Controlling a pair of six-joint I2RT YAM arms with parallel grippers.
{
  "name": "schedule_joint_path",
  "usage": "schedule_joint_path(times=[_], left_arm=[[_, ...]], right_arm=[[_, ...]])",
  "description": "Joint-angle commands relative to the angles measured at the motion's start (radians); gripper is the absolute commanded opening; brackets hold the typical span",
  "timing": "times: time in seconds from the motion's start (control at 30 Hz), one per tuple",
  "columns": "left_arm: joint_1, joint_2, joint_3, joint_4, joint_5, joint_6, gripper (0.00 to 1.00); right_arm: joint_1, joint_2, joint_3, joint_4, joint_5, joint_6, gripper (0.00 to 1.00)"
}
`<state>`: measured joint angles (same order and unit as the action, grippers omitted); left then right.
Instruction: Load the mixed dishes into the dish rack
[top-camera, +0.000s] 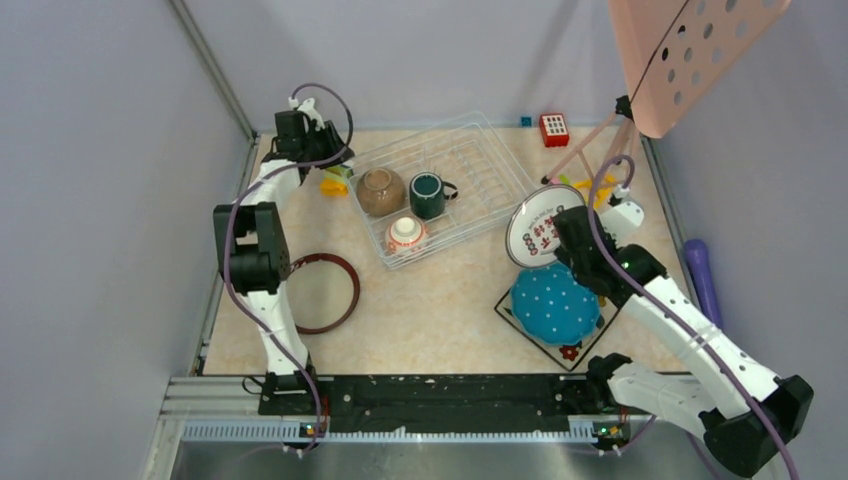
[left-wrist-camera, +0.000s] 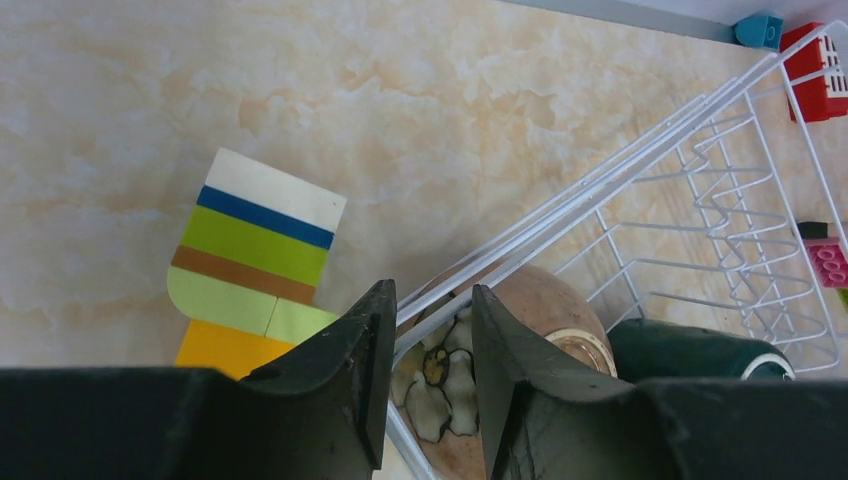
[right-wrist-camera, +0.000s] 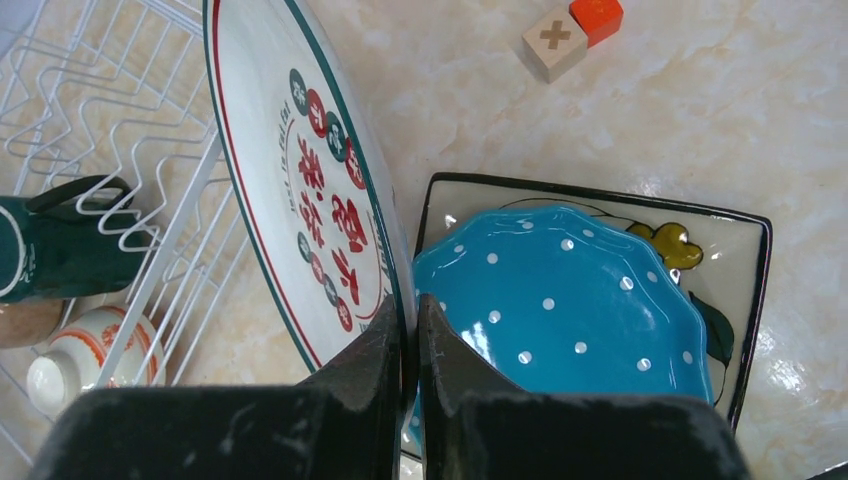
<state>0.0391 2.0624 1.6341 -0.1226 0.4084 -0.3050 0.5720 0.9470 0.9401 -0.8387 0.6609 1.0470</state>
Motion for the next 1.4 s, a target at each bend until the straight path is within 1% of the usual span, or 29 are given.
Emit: schedule_joint_path(times=[0.0,0.2,0.33,0.5,0.6,0.63,0.7,0.8,0.87,0.9,0.93,0.97,1.0,1.03,1.07,1.13,1.17,1.2,1.3,1.37], left_arm=[[-0.006,-0.111,-0.113,-0.025,0.078,-0.015,0.38],[-0.011,-0.231,-0.297,0.031,0.098,-0.078,0.36],[-0.013,-0.325,-0.394,0.039,0.084,-0.076,0.36],[-0.027,-0.413,-0.493,0.075,0.101,-0.117,0.36],[-0.035,-0.475,-0.533,0.058,0.034,-0.108,0.36],[-0.063,-0.498,-0.541,0.048,0.002,-0.099,0.36],[-0.081,-0.550,-0.556,0.033,-0.061,-0.081,0.37],[-0.123,-0.627,-0.563,0.030,-0.116,-0.058,0.40],[-0.183,-0.680,-0.561,0.034,-0.116,-0.028,0.44],[-0.214,-0.698,-0.558,0.040,-0.098,-0.007,0.47],[-0.244,-0.717,-0.554,0.041,-0.090,0.014,0.53],[-0.277,-0.736,-0.551,0.041,-0.083,0.035,0.67],[-0.307,-0.757,-0.552,0.050,-0.075,0.059,0.77],[-0.337,-0.780,-0.562,0.071,-0.057,0.097,0.84],[-0.364,-0.802,-0.580,0.105,-0.035,0.127,0.87],[-0.413,-0.850,-0.639,0.223,0.017,0.178,0.89],[-0.439,-0.870,-0.668,0.275,0.051,0.210,0.88],[-0.470,-0.889,-0.691,0.318,0.093,0.263,0.86],[-0.588,-0.930,-0.729,0.312,0.142,0.435,0.85],[-0.664,-0.953,-0.746,0.295,0.082,0.521,0.85]], right_arm=[[-0.027,0.032,-0.001,0.079,0.033,-0.008,0.00],[-0.042,0.081,0.011,0.145,0.006,-0.035,0.00],[-0.061,0.122,0.043,0.183,-0.036,-0.069,0.00],[-0.073,0.168,0.084,0.232,-0.057,-0.112,0.00],[-0.075,0.187,0.129,0.175,-0.024,-0.091,0.00],[-0.075,0.187,0.143,0.152,-0.008,-0.084,0.00],[-0.077,0.182,0.169,0.100,0.013,-0.078,0.00],[-0.078,0.173,0.223,0.016,-0.013,-0.077,0.00],[-0.078,0.163,0.261,-0.049,-0.077,-0.086,0.00],[-0.078,0.157,0.274,-0.071,-0.110,-0.094,0.00],[-0.078,0.149,0.287,-0.095,-0.143,-0.105,0.00],[-0.078,0.143,0.307,-0.127,-0.163,-0.109,0.00],[-0.078,0.136,0.328,-0.159,-0.180,-0.099,0.00],[-0.078,0.124,0.344,-0.188,-0.197,-0.082,0.00],[-0.078,0.106,0.354,-0.201,-0.214,-0.064,0.00],[-0.078,0.059,0.348,-0.195,-0.252,-0.008,0.00],[-0.078,0.022,0.336,-0.178,-0.268,0.011,0.00],[-0.079,0.001,0.325,-0.160,-0.286,0.024,0.00],[-0.080,-0.007,0.339,-0.178,-0.327,0.071,0.00],[-0.080,0.006,0.353,-0.205,-0.371,0.101,0.00]])
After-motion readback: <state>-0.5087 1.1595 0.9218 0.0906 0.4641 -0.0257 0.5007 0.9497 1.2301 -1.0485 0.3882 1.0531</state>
